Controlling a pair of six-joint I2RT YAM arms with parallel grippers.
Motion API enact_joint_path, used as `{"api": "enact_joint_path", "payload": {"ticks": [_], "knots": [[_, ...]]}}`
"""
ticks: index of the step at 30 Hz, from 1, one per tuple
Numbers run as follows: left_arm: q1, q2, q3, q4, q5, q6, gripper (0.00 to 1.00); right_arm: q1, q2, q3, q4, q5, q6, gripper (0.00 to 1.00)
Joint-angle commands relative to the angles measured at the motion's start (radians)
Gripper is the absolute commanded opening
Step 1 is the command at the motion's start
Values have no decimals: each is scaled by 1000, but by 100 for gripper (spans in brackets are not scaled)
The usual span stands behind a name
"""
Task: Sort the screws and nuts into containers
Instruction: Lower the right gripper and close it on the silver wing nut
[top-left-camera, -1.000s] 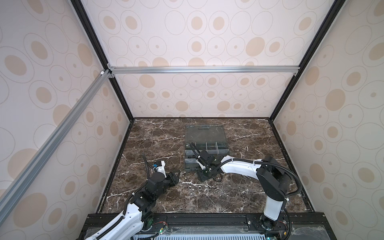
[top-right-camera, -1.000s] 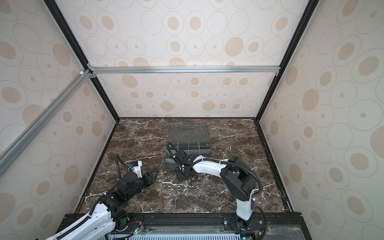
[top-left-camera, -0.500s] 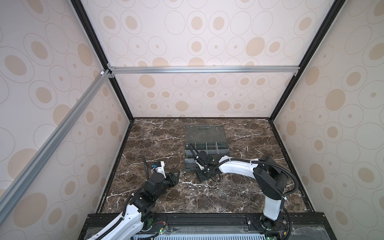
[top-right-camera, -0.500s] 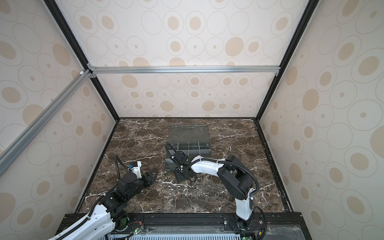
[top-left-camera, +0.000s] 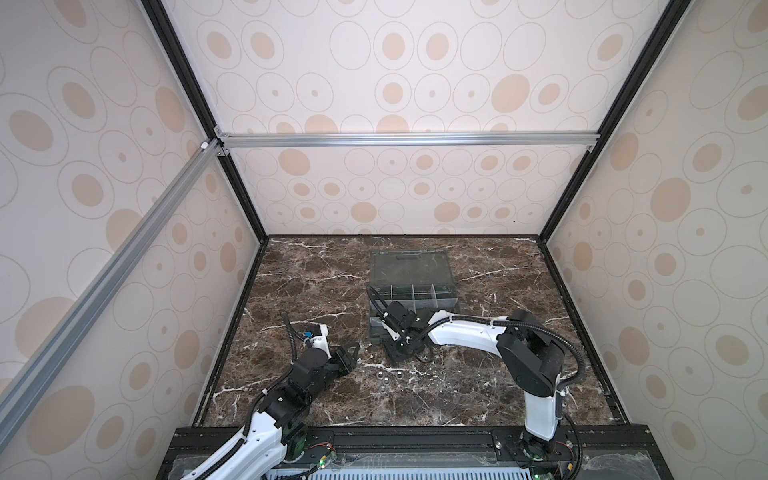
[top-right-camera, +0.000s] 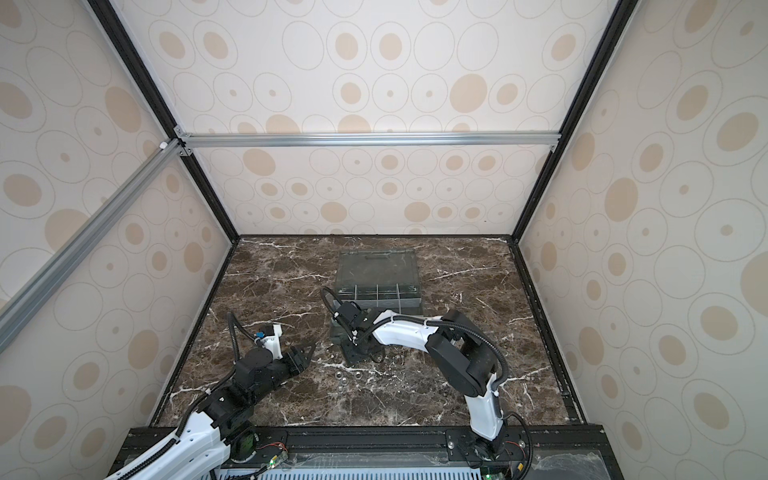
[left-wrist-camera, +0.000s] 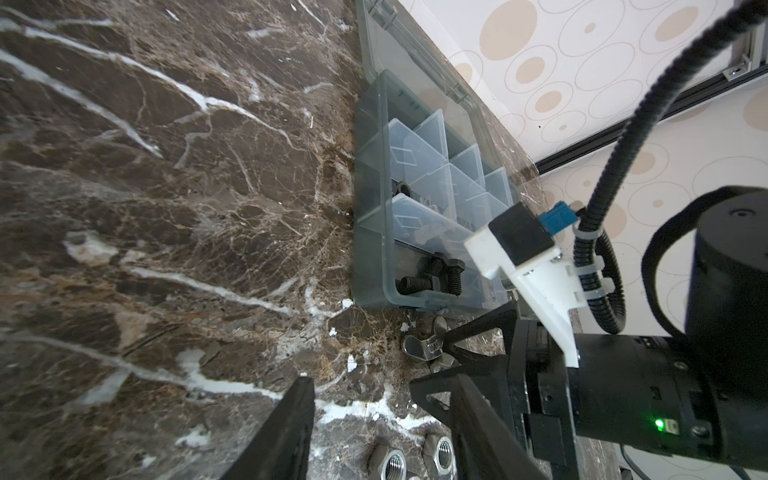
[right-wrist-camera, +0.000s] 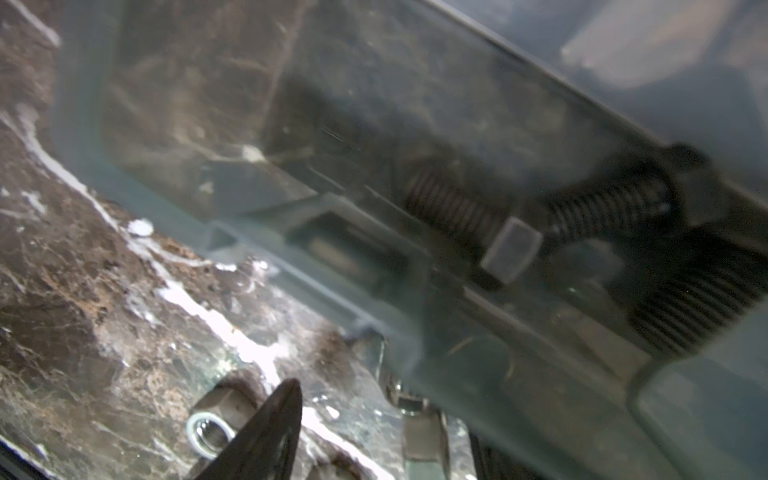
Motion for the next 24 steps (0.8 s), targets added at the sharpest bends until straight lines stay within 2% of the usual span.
{"api": "enact_joint_path", "payload": {"ticks": [1, 12, 24], "knots": [[7, -12, 6, -11, -9, -14, 53, 15, 52, 21, -1, -4, -34, 66], [7, -35, 5, -25, -17, -17, 53, 59, 72, 39, 1, -44, -97, 66], [7, -34, 7, -27, -16, -19, 53, 65, 65, 60, -45, 47, -60, 66]]}}
